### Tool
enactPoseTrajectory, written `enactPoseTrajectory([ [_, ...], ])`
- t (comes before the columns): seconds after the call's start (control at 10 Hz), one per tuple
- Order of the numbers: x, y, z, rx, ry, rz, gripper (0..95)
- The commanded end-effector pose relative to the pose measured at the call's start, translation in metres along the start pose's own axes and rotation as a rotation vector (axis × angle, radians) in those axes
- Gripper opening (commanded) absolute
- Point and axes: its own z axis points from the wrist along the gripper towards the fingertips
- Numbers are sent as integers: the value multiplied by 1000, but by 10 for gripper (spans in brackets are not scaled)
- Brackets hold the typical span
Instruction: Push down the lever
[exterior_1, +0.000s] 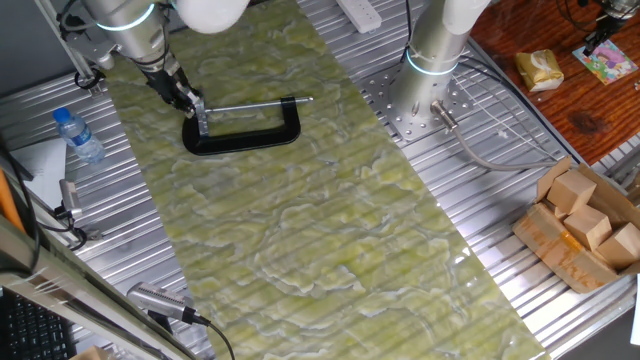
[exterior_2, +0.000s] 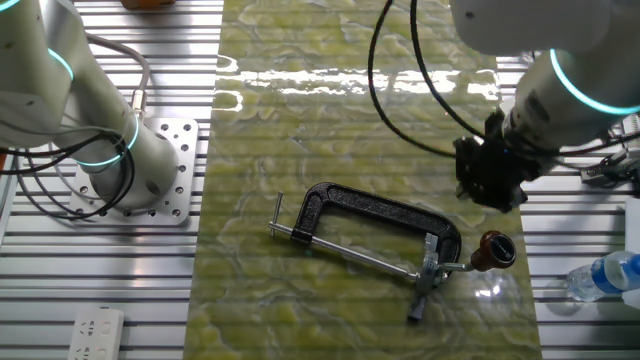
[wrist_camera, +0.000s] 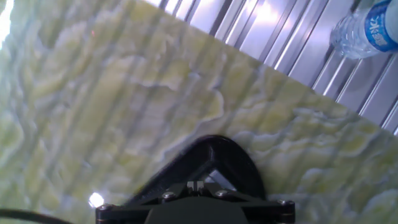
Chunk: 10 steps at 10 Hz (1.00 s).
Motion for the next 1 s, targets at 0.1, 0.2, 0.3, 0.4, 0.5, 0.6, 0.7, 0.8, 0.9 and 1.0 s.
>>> enactPoseTrajectory([
  [0.1,2,-3,-1,-5,5,-16,0],
  [0.2,1,-3,-1,3,12,-9,0],
  [0.3,1,-3,-1,7,12,0,0],
  [0.4,1,-3,-1,5,10,2,0],
  [0.5,1,-3,-2,4,9,8,0],
  [0.6,1,-3,-2,4,10,15,0],
  [0.7,1,-3,-2,4,11,15,0],
  [0.8,1,-3,-2,3,12,12,0],
  [0.9,2,-3,-3,3,12,8,0],
  [1.0,2,-3,-3,20,31,18,0],
])
